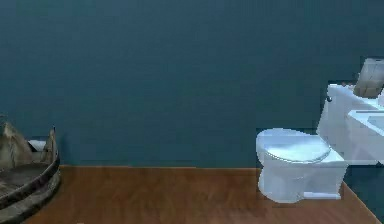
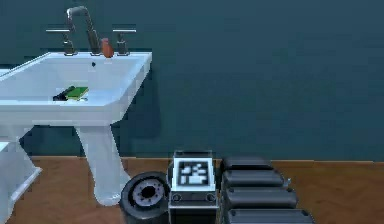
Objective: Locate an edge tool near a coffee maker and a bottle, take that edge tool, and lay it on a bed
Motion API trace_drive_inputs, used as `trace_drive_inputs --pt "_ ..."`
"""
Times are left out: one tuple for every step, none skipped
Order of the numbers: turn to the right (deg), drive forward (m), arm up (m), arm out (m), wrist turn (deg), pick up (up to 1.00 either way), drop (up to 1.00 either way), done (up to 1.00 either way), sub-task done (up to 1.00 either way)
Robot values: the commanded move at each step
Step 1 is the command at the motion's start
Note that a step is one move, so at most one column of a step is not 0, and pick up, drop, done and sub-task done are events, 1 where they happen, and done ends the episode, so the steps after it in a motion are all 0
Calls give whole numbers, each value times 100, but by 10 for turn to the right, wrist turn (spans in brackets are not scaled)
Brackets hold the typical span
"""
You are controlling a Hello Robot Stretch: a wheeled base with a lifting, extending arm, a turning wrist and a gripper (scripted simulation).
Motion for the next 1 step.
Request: trace_drive_inputs --pt "-360 0 0 0 0 0 0 0 0"
